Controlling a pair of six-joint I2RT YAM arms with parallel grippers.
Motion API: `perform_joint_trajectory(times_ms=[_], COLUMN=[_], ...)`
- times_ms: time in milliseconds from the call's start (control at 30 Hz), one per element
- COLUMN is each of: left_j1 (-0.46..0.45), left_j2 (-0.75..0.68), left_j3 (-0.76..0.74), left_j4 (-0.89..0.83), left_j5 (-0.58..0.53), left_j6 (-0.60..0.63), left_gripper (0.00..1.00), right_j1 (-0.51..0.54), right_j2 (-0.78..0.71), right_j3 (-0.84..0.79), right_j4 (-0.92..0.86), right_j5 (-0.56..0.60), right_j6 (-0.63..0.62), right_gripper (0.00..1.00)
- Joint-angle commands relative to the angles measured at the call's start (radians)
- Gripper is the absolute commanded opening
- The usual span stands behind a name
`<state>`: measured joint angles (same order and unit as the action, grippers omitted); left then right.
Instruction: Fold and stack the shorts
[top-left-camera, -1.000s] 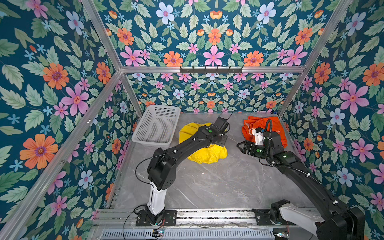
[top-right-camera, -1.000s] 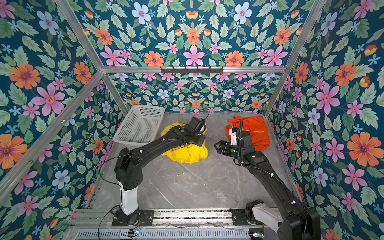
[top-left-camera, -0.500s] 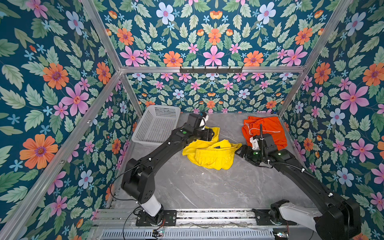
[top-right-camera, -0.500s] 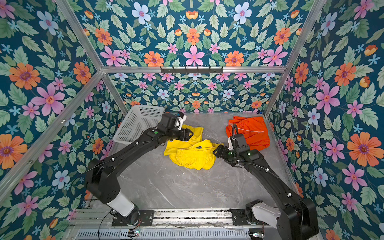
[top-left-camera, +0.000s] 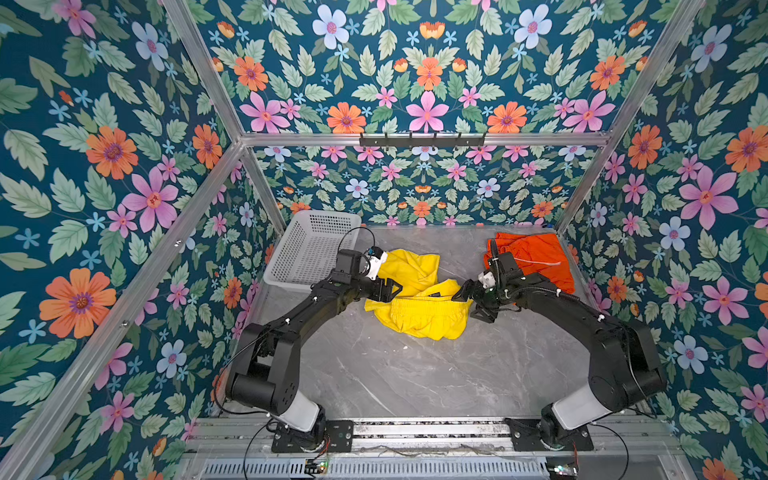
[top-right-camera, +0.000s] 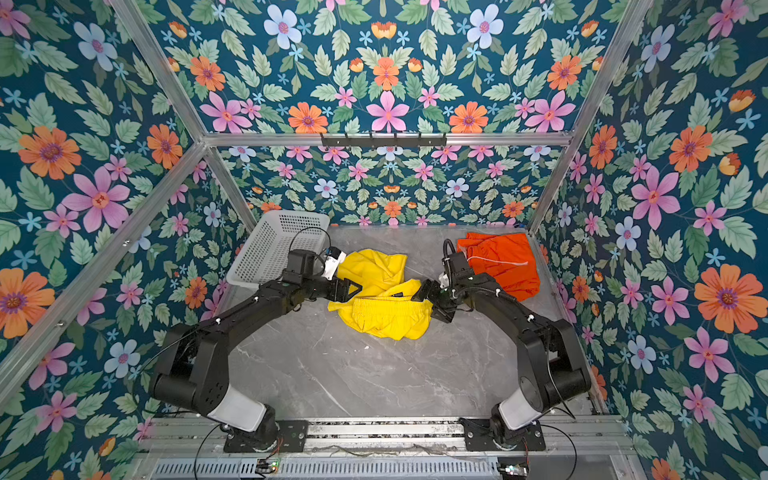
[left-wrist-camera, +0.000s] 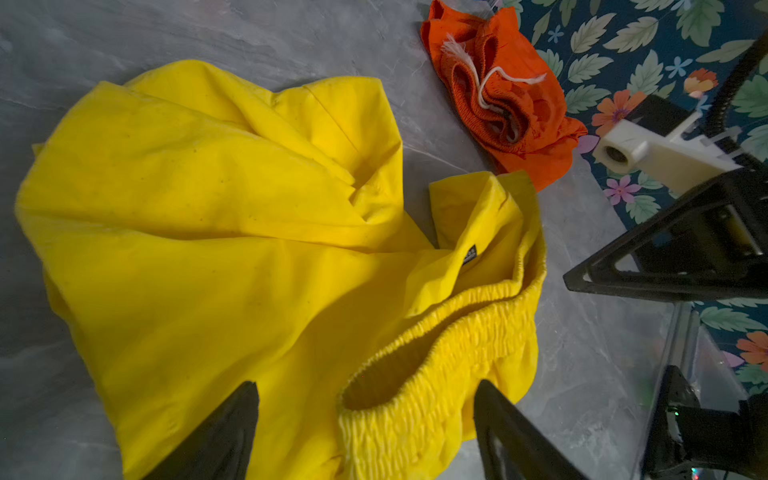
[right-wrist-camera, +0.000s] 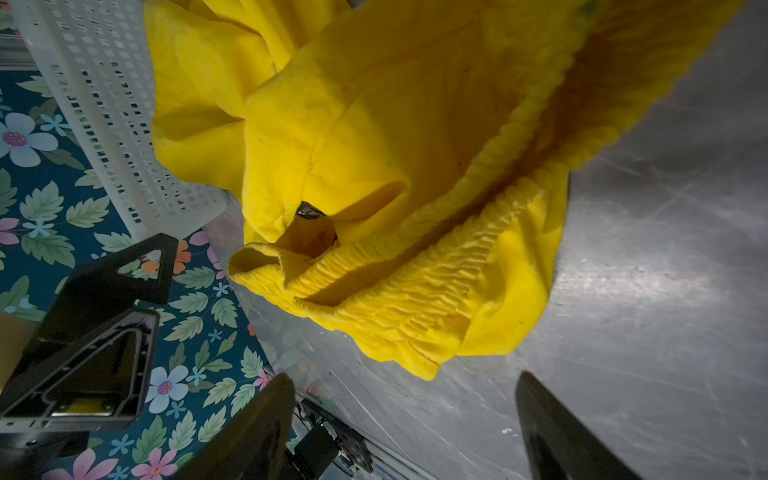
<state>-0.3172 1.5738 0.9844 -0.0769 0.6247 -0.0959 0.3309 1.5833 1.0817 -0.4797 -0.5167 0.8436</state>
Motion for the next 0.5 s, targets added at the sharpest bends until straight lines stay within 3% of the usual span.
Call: perform_joint_trajectory(times_ms=[0,167,300,467], left_j1=[0.015,0.017,0.017,0.013], left_j2=[0.042,0.118,0.172,0.213], left_j3=[0.0,-0.006,-0.011,-0.022], left_j4=[0.027,0.017,0.018,0.036], left_j5=[0.116,0.21,0.206,0.288], left_j6=[0.071,0.136,0.146,0.148], left_gripper=[0.83,0.82,0.8,0.75], right_j1=[-0.001,0.003,0.003,0.004], right_j2=[0.038,0.106,0.138,0.178], right_j3=[0.022,0.047,0.05,0.059], right_j4=[0.03,0.034,0.041,0.073], right_j5=[-0.031,-0.049,-0.044,-0.06], right_j6=[0.005,0.0,-0.002,0.01], right_gripper=[0.83,0.82,0.81,0.8])
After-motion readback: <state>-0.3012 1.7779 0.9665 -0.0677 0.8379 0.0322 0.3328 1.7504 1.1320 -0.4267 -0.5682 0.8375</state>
